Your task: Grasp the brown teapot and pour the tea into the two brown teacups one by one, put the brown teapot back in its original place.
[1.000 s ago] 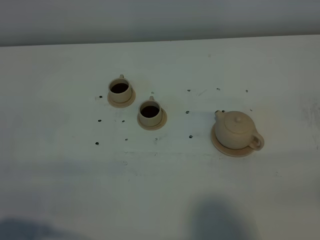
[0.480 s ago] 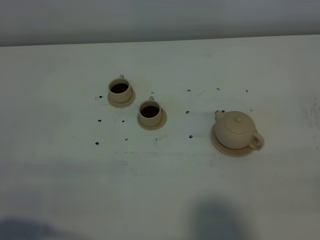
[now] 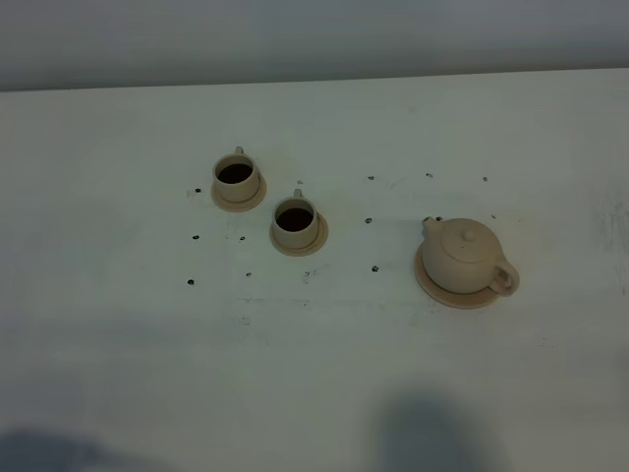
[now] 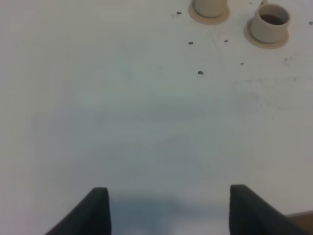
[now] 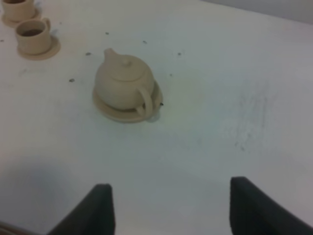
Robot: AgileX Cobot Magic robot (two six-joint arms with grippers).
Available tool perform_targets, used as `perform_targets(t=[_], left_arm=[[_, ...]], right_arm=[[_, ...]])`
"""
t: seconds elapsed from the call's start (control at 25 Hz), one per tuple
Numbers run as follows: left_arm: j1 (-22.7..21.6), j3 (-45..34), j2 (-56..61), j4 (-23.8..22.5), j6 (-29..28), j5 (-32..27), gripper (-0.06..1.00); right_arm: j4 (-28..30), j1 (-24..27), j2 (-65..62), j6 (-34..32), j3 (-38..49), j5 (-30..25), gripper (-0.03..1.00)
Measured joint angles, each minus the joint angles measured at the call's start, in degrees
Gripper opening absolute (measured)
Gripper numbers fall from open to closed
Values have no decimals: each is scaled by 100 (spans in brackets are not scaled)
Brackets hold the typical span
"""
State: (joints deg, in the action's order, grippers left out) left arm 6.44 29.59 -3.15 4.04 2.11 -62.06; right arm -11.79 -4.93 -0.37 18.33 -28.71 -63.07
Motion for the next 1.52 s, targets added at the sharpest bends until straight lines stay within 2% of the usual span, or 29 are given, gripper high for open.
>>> perform_targets(t=[0.2, 0.48, 0.96, 1.32, 1.52], left_arm=[[0, 0, 0, 0, 0, 0, 50], [0, 0, 0, 0, 0, 0, 50], [0, 0, 0, 0, 2, 0, 50], [-537, 0, 0, 0, 2, 0, 50], [-561, 0, 0, -1, 2, 0, 50]], right_arm=[[55, 27, 0, -157, 0, 5, 51], [247, 311, 0, -334, 0, 22, 51], [-1, 329, 0, -480, 0, 33, 51], [33, 334, 0, -482, 0, 35, 51], [219, 340, 0, -482, 0, 40, 51]])
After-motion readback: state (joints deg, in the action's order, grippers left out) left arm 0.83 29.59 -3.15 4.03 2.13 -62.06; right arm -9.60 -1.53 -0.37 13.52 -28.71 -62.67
